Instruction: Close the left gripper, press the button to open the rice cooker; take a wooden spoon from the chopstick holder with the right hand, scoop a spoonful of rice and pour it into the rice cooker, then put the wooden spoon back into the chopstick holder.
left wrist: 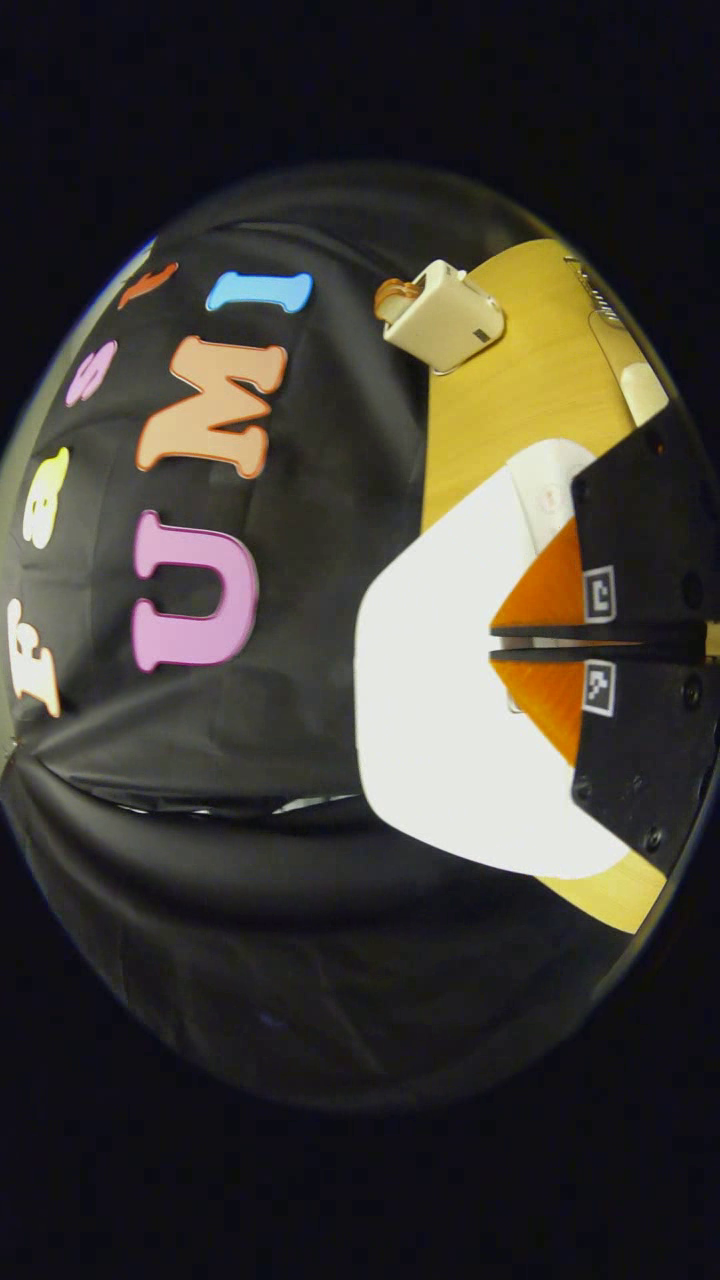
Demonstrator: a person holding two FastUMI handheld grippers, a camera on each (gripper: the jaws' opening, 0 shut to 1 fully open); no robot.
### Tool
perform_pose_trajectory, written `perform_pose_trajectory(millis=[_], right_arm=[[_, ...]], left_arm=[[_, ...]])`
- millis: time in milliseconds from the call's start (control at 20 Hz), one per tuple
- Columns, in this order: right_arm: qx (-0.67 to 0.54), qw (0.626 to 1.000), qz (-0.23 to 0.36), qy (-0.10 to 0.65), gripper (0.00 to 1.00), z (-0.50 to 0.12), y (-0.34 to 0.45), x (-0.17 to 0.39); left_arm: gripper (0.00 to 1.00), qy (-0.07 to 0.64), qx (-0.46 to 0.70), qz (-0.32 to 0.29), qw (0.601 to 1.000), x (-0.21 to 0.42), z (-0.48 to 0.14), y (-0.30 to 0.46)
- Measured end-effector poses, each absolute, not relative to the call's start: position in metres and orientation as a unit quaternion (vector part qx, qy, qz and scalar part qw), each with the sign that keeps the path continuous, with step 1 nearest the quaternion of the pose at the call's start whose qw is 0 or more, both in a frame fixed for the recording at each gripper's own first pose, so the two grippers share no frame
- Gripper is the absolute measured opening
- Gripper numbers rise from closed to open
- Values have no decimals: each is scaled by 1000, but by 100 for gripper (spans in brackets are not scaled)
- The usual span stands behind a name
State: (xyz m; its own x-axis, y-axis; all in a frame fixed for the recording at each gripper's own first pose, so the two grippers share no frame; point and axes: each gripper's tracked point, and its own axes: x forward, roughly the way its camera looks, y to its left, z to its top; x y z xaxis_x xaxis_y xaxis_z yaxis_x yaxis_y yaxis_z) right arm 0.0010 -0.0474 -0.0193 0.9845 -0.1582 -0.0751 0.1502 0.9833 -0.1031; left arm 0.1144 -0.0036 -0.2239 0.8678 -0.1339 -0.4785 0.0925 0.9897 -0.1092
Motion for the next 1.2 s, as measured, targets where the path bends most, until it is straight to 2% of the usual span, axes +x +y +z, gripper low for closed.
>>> perform_pose_trajectory(millis=[50, 200, 400, 500, 550, 600, 750, 800, 850, 900, 950, 1050, 1100, 1200], right_arm=[[-47, 995, -74, 43, 100, -20, -46, 1], [-55, 995, -65, 44, 100, -18, -52, -1], [-50, 996, -53, 55, 100, -16, -63, -2], [-45, 996, -47, 62, 100, -18, -68, -3], [-46, 996, -42, 66, 100, -21, -70, -3], [-50, 996, -36, 70, 99, -22, -71, -2], [-61, 993, 13, 97, 97, -34, -63, 0], [-70, 990, 36, 118, 96, -43, -58, 2], [-85, 983, 61, 148, 96, -58, -55, 2], [-105, 973, 90, 183, 95, -75, -51, -1], [-130, 959, 118, 220, 100, -94, -48, -9], [-201, 929, 163, 266, 100, -122, -45, -20], [-236, 913, 182, 278, 96, -132, -45, -25], [-280, 885, 218, 302, 95, -153, -38, -34]], left_arm=[[0, 267, -45, -56, 961, 111, -230, -4], [0, 244, -41, -59, 967, 111, -220, -6], [0, 162, -20, -60, 985, 116, -165, -7], [3, 134, -21, -68, 988, 111, -139, -13], [14, 133, -26, -74, 988, 103, -130, -17], [17, 130, -29, -81, 988, 95, -125, -21], [69, 92, -22, -88, 992, 80, -91, -24], [79, 78, -17, -86, 993, 76, -80, -24], [95, 68, -13, -88, 994, 69, -71, -25], [97, 62, -12, -92, 994, 61, -64, -27], [96, 56, -15, -92, 994, 53, -59, -28], [96, 53, -25, -95, 994, 39, -53, -29], [96, 55, -29, -95, 994, 34, -54, -28], [96, 61, -31, -91, 994, 24, -57, -24]])
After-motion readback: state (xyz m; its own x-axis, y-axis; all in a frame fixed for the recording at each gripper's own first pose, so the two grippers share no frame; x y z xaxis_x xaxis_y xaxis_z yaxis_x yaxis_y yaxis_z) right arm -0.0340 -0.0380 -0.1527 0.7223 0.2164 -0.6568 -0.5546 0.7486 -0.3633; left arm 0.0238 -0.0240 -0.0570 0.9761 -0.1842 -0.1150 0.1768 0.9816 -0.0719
